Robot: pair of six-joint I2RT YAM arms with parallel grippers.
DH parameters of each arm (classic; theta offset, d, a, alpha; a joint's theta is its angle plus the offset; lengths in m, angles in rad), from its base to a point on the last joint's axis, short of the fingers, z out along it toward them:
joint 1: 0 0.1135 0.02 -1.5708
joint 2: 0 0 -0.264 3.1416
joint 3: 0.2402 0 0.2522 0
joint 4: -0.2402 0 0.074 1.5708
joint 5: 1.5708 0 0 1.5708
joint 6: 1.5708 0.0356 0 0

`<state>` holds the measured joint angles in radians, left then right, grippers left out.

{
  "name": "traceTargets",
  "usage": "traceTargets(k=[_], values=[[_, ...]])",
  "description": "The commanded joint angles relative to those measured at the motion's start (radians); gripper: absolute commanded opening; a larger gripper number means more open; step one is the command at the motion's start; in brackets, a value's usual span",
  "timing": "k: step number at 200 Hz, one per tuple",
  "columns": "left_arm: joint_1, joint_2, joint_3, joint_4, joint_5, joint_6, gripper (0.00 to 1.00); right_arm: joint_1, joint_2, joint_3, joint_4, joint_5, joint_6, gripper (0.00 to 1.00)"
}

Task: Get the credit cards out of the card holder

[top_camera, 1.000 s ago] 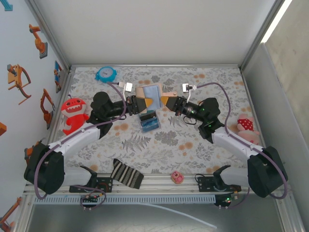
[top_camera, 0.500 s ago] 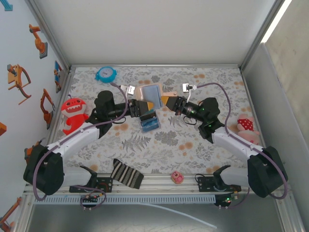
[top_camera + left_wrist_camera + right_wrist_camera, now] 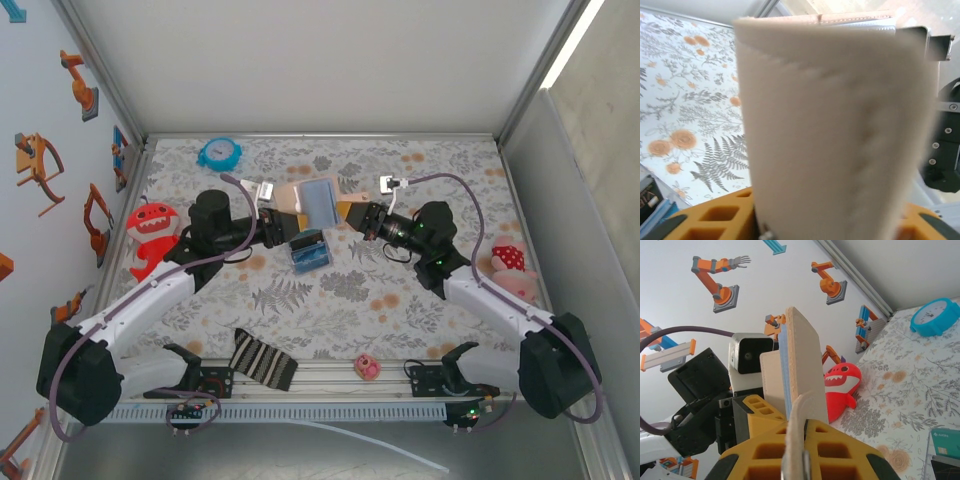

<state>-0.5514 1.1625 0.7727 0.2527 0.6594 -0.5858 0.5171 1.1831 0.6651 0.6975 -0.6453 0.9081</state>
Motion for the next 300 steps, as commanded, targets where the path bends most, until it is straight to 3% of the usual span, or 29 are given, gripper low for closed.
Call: traceTargets(k=[1, 35, 55, 148, 211, 224, 249, 300], values=[[-0.006, 0.001, 0.036, -0.021, -0.023, 0.028, 0.33, -0.006, -0.038, 0.024, -0.027, 0.019, -0.039, 0.0], [-0.006, 0.009, 0.042, -0.07, -0.064, 0.051, 0.17, -0.003, -0.091, 0.05, -0.179, 0.055, -0.105, 0.0], [-0.008, 0.027, 0.043, -0.072, -0.067, 0.053, 0.14, 0.005, -0.117, 0.073, -0.27, 0.081, -0.139, 0.0], [-0.055, 0.153, 0.092, 0.016, -0.063, 0.046, 0.13, 0.097, -0.058, 0.154, -0.317, 0.101, -0.17, 0.0], [-0.061, 0.11, 0.062, 0.052, -0.059, 0.046, 0.12, 0.097, -0.073, 0.159, -0.432, 0.193, -0.234, 0.0], [-0.06, 0.1, 0.061, 0.056, -0.059, 0.046, 0.12, 0.097, -0.07, 0.164, -0.456, 0.203, -0.248, 0.16], [-0.061, 0.099, 0.065, 0.057, -0.058, 0.043, 0.11, 0.098, -0.062, 0.168, -0.469, 0.196, -0.261, 0.31], [-0.066, 0.124, 0.065, 0.092, -0.041, 0.021, 0.09, 0.11, -0.063, 0.18, -0.511, 0.21, -0.311, 0.53]])
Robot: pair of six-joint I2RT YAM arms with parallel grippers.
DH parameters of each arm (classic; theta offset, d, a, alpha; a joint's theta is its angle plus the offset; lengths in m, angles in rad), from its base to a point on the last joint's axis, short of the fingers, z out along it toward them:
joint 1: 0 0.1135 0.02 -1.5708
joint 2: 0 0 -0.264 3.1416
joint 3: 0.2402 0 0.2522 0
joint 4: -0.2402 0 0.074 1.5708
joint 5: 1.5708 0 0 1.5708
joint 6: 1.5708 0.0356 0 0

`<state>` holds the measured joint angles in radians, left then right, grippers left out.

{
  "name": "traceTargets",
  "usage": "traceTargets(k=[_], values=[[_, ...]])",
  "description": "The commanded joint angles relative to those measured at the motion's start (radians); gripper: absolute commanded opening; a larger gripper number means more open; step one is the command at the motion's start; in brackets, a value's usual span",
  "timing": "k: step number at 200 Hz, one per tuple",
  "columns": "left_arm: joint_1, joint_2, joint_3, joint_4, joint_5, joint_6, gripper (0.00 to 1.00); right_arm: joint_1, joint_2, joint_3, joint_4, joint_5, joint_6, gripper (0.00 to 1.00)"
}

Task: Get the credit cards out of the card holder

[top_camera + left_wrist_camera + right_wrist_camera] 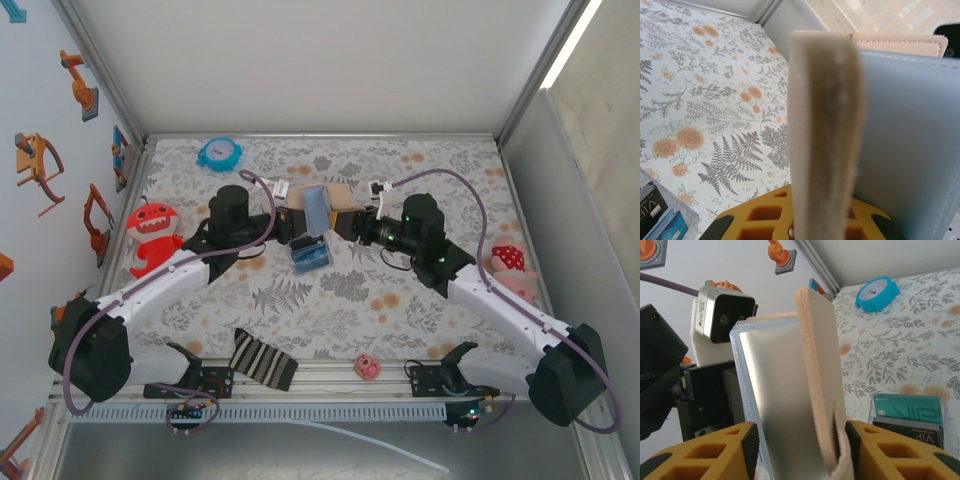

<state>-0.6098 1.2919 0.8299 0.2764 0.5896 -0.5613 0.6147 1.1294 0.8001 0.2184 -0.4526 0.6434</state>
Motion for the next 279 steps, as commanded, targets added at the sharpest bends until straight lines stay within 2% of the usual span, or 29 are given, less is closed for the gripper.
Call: traceTargets(k=[1, 44, 64, 133, 279], values=[[-0.009, -0.005, 0.008, 0.069, 0.029, -0.004, 0.09, 0.012, -0.01, 0.045, -0.033, 0.018, -0.047, 0.53], [-0.01, 0.007, 0.012, 0.07, 0.03, -0.013, 0.09, 0.014, -0.029, 0.045, -0.041, 0.013, -0.067, 0.73], [-0.009, 0.012, 0.014, 0.069, 0.032, -0.021, 0.09, 0.016, -0.036, 0.044, -0.047, 0.012, -0.081, 0.77], [-0.011, 0.017, 0.026, 0.071, 0.051, -0.037, 0.09, 0.036, -0.001, 0.084, -0.182, 0.094, -0.177, 0.8], [-0.023, 0.058, 0.031, 0.119, 0.094, -0.07, 0.09, 0.076, 0.047, 0.132, -0.264, 0.187, -0.247, 0.8]])
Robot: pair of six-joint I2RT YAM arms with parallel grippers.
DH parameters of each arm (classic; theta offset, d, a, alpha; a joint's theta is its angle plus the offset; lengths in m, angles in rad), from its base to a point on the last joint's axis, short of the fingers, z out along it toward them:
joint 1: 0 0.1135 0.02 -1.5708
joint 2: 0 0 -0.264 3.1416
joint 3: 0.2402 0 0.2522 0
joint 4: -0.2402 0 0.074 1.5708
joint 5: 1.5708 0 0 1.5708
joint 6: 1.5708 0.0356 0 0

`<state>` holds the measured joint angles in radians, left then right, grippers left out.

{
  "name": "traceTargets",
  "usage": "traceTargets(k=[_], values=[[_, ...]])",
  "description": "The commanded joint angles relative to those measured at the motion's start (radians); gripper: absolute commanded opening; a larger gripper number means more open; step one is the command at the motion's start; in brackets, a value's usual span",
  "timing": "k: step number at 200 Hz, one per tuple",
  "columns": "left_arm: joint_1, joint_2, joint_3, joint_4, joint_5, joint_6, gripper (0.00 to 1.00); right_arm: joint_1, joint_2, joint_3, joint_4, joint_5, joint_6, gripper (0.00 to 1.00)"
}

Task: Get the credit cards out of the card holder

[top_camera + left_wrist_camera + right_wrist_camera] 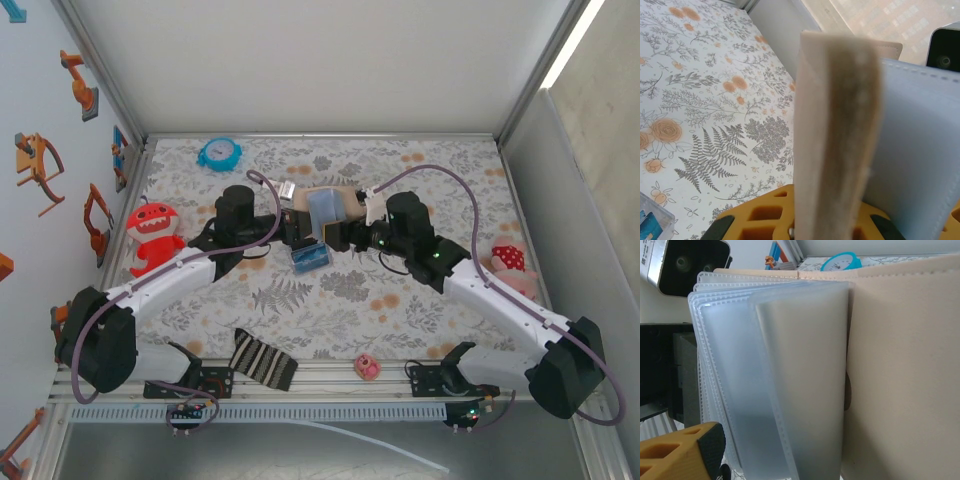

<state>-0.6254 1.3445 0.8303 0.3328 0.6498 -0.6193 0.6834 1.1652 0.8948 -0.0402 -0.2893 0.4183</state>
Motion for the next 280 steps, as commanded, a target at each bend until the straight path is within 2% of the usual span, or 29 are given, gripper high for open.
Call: traceTargets(k=[1, 60, 74, 115, 143, 216, 252, 280], values=[[-0.008, 0.005, 0.03, 0.063, 0.035, -0.013, 0.09, 0.007, 0.011, 0.037, -0.006, 0.023, -0.022, 0.8], [-0.012, 0.008, 0.03, 0.07, 0.042, -0.016, 0.09, 0.008, 0.022, 0.038, -0.009, 0.031, -0.024, 0.79], [-0.012, 0.006, 0.03, 0.069, 0.043, -0.015, 0.09, 0.008, 0.021, 0.036, -0.012, 0.043, -0.023, 0.75], [-0.012, 0.002, 0.027, 0.072, 0.054, -0.01, 0.08, 0.008, 0.011, 0.036, -0.033, 0.101, -0.02, 0.56], [-0.011, -0.009, 0.023, 0.069, 0.053, -0.005, 0.08, 0.008, -0.006, 0.028, -0.033, 0.133, -0.016, 0.51], [-0.004, -0.026, -0.002, 0.086, 0.053, -0.022, 0.06, 0.007, -0.041, 0.012, -0.036, 0.18, -0.003, 0.52], [0.01, -0.033, -0.01, 0.094, 0.053, -0.047, 0.06, 0.006, -0.05, 0.006, -0.028, 0.079, -0.052, 0.69], [0.017, -0.031, -0.01, 0.098, 0.053, -0.057, 0.06, 0.007, -0.047, 0.008, -0.058, 0.039, -0.107, 0.74]])
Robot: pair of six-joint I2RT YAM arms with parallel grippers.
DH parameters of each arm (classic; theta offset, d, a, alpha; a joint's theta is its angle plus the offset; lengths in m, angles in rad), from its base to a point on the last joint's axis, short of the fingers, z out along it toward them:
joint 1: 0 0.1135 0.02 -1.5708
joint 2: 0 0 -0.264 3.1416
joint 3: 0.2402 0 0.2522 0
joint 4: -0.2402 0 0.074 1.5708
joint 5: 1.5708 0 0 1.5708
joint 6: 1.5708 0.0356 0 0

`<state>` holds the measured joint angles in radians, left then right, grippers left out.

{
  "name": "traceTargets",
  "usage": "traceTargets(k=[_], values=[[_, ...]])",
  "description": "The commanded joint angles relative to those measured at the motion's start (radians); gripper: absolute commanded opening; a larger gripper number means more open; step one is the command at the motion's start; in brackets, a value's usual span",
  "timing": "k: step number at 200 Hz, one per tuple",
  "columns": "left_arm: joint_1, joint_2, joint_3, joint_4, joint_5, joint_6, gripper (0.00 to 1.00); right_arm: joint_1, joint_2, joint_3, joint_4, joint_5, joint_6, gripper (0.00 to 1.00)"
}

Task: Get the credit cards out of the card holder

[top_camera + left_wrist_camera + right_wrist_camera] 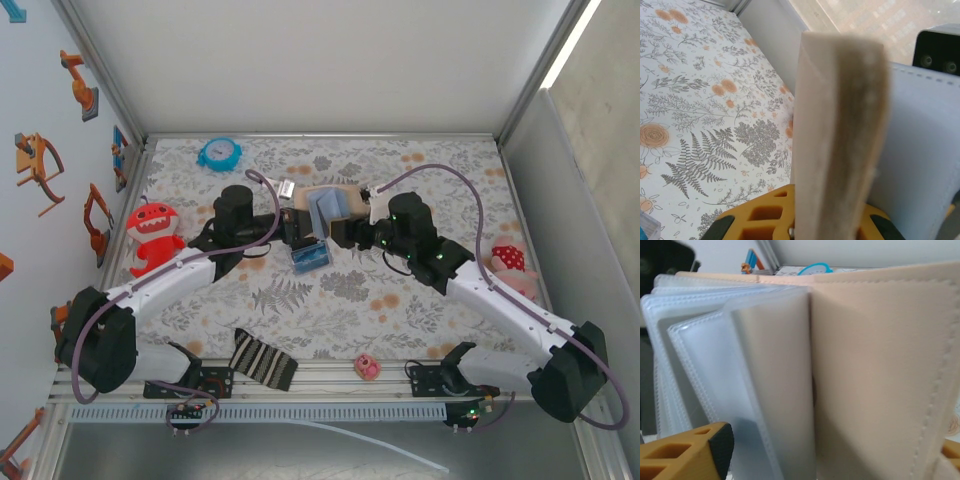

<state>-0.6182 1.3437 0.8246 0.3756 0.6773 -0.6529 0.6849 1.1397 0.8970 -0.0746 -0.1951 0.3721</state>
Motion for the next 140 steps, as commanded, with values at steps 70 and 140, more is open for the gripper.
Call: traceTargets(k=[70, 140], values=[[0.017, -0.027, -0.003, 0.057, 0.027, -0.032, 0.05, 0.005, -0.025, 0.02, -0.102, -0.002, -0.128, 0.84], [0.018, -0.021, -0.004, 0.058, 0.026, -0.037, 0.05, 0.009, 0.003, 0.034, -0.115, 0.044, -0.135, 0.86]])
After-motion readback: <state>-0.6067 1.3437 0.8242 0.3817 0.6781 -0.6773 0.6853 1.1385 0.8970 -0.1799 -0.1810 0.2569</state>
